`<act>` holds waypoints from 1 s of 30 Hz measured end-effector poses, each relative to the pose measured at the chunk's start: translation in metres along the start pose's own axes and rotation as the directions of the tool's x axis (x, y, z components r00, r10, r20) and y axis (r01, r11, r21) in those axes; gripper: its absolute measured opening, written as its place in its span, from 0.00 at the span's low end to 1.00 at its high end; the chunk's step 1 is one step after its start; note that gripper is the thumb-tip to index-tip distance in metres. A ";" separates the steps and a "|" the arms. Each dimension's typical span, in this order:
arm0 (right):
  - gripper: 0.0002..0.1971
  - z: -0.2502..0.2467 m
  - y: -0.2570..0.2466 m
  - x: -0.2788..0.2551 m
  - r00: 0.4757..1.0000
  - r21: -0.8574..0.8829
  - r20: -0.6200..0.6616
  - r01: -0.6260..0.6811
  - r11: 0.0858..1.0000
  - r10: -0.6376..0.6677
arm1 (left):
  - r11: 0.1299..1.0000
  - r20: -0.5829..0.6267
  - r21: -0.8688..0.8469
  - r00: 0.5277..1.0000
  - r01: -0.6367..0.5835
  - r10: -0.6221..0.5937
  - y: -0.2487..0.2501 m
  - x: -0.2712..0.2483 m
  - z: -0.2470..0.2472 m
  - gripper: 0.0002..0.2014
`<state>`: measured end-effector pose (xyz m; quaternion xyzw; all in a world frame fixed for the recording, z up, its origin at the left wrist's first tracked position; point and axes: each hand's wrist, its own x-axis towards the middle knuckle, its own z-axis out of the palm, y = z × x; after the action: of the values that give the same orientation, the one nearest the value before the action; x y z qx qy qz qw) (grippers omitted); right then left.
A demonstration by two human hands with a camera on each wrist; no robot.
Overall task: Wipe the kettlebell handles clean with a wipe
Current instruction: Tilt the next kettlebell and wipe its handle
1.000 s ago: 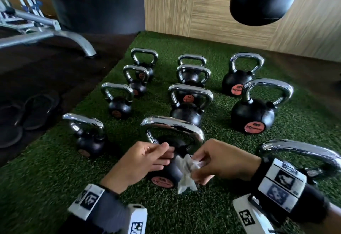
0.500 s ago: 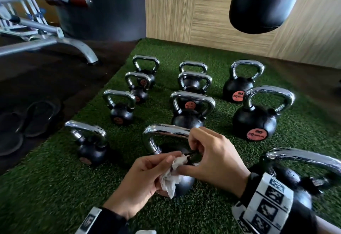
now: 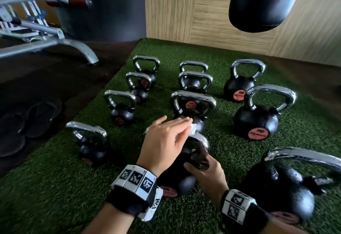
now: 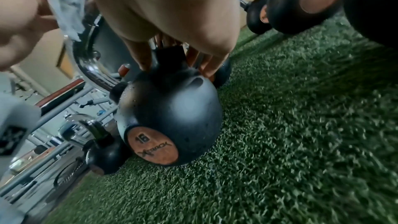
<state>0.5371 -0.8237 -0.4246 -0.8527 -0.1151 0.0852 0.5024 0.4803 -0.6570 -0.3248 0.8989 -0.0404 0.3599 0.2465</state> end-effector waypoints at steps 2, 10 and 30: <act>0.20 0.001 0.001 0.003 0.999 -0.032 -0.040 0.001 0.999 -0.002 | 0.999 -0.007 0.047 1.000 0.019 -0.019 -0.005 -0.005 0.002 0.12; 0.26 -0.002 0.004 0.009 0.998 -0.126 -0.022 0.052 0.991 -0.055 | 0.983 -0.112 0.042 0.979 0.176 -0.170 -0.012 -0.012 -0.011 0.11; 0.32 -0.009 0.004 0.020 0.994 0.042 0.085 0.070 0.997 -0.073 | 0.257 0.139 -0.738 0.512 0.624 -0.847 -0.083 -0.065 0.025 0.17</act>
<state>0.5586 -0.8271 -0.4244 -0.8336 -0.1655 0.1064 0.5161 0.4689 -0.6032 -0.4184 0.5726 0.2898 0.2785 0.7145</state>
